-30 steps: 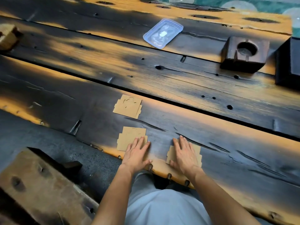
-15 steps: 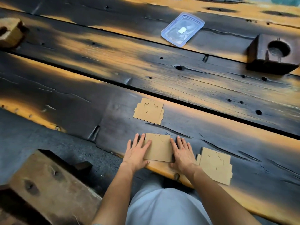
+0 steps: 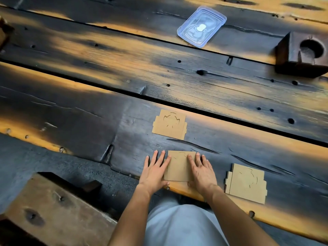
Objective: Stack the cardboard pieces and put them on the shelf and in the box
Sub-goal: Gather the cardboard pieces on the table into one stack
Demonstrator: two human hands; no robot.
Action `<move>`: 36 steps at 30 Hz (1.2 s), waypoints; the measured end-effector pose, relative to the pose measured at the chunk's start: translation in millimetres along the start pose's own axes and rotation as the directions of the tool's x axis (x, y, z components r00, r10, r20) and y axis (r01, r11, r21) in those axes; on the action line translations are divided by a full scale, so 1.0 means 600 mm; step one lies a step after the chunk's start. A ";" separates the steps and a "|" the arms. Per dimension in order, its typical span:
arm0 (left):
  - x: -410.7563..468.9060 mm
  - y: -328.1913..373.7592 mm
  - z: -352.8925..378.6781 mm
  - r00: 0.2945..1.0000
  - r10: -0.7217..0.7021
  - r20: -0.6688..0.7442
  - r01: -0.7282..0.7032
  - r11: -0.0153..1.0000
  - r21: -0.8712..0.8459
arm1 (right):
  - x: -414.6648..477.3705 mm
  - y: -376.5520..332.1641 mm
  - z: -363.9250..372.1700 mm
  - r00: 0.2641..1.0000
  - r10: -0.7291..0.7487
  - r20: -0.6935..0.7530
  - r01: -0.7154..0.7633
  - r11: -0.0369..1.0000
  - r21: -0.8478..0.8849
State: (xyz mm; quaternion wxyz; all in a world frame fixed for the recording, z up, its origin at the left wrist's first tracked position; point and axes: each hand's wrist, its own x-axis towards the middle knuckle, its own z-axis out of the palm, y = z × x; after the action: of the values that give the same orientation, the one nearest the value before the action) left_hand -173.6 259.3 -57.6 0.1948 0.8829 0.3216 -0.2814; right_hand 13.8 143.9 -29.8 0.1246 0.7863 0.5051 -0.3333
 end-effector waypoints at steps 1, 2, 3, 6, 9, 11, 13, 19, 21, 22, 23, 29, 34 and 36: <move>0.002 -0.002 0.001 1.000 0.005 0.001 -0.005 1.000 -0.001 | 0.003 -0.002 -0.001 1.000 0.007 -0.009 -0.007 1.000 0.008; 0.003 -0.005 0.002 1.000 0.010 0.000 -0.010 1.000 -0.004 | 0.006 -0.004 -0.003 1.000 0.014 -0.018 -0.013 1.000 0.015; 0.004 -0.006 0.003 1.000 0.015 -0.003 -0.015 1.000 -0.011 | 0.008 -0.005 -0.004 0.999 0.020 -0.028 -0.020 1.000 0.021; 0.004 -0.010 0.005 1.000 0.024 -0.015 -0.024 0.999 -0.036 | 0.011 -0.005 -0.007 0.998 0.027 -0.050 -0.026 1.000 0.012; 0.007 -0.013 0.000 0.999 0.023 -0.027 -0.024 0.999 -0.038 | 0.016 -0.005 -0.010 0.995 0.013 -0.094 -0.016 1.000 -0.026; 0.011 -0.013 -0.005 0.999 0.026 -0.045 -0.028 0.998 -0.049 | 0.021 -0.004 -0.014 0.992 0.005 -0.128 -0.010 0.999 -0.045; 0.012 -0.012 -0.009 0.997 0.032 -0.065 -0.035 0.998 -0.052 | 0.025 -0.004 -0.020 0.991 -0.018 -0.133 0.010 0.998 -0.064; 0.012 -0.012 -0.020 0.993 0.072 -0.090 -0.072 0.997 0.011 | 0.023 -0.010 -0.022 0.993 -0.054 -0.104 0.044 0.995 -0.092; 0.010 -0.014 -0.022 0.993 0.082 -0.085 -0.081 0.997 0.018 | 0.022 -0.008 -0.023 0.993 -0.059 -0.098 0.051 0.995 -0.080; 0.009 -0.014 -0.024 0.993 0.085 -0.082 -0.084 0.996 0.021 | 0.022 -0.005 -0.025 0.993 -0.067 -0.097 0.060 0.996 -0.069; 0.008 -0.014 -0.027 0.993 0.089 -0.082 -0.087 0.996 0.027 | 0.022 -0.002 -0.027 0.992 -0.076 -0.097 0.071 0.996 -0.053; 0.018 0.009 -0.049 0.989 0.125 -0.081 -0.119 0.990 0.076 | 0.022 0.033 -0.046 0.991 -0.107 -0.077 0.104 0.994 -0.032; 0.033 0.064 -0.061 0.985 0.154 -0.084 -0.149 0.987 0.064 | 0.007 0.087 -0.056 0.992 -0.088 -0.091 0.085 0.996 -0.040; 0.040 0.088 -0.065 0.984 0.154 -0.093 -0.148 0.986 0.071 | -0.001 0.108 -0.059 0.991 -0.084 -0.104 0.080 0.996 -0.039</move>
State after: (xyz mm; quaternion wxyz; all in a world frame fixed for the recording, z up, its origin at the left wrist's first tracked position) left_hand -108.4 252.8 -34.2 0.1712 0.9233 0.2537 -0.2321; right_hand 84.8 132.6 -12.1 0.0978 0.7791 0.5486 -0.2873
